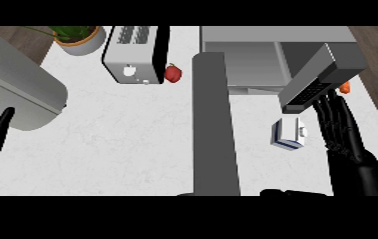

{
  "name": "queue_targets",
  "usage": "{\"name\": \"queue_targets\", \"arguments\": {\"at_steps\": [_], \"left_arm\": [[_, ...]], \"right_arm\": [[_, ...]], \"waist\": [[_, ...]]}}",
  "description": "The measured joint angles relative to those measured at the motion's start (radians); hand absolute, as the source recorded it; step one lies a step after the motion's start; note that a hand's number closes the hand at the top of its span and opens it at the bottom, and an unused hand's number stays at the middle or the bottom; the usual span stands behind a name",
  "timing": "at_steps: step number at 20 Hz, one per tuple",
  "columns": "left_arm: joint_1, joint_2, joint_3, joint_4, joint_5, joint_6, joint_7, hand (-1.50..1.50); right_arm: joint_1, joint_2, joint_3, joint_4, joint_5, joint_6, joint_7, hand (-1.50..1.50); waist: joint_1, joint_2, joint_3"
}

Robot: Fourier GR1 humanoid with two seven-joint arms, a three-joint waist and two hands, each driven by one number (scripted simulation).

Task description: Pick up the milk, place it into the microwave and close the microwave

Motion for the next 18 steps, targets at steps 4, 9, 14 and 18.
{"name": "queue_targets", "arguments": {"at_steps": [4, 9, 14, 18], "left_arm": [[0.016, 0.007, 0.05, 0.007, 0.037, -0.044, -0.013, -1.5], [0.076, -0.014, 0.068, -0.051, 0.052, -0.071, 0.0, -1.5], [0.101, -0.008, 0.124, -0.052, 0.103, -0.116, 0.004, -1.5], [0.109, -0.002, 0.156, -0.041, 0.125, -0.152, -0.006, -1.5]], "right_arm": [[-0.023, -0.003, -0.023, 0.065, -0.004, 0.005, -0.021, -1.5], [-0.042, -0.004, -0.083, 0.189, -0.029, 0.004, -0.101, -1.5], [-0.034, 0.009, -0.116, 0.301, -0.032, -0.013, -0.177, -1.5], [-0.052, -0.003, -0.176, 0.448, -0.049, -0.017, -0.278, -1.5]], "waist": [[0.001, 0.0, 0.0], [0.003, 0.001, 0.0], [0.002, 0.001, 0.0], [0.003, 0.001, 0.0]]}}
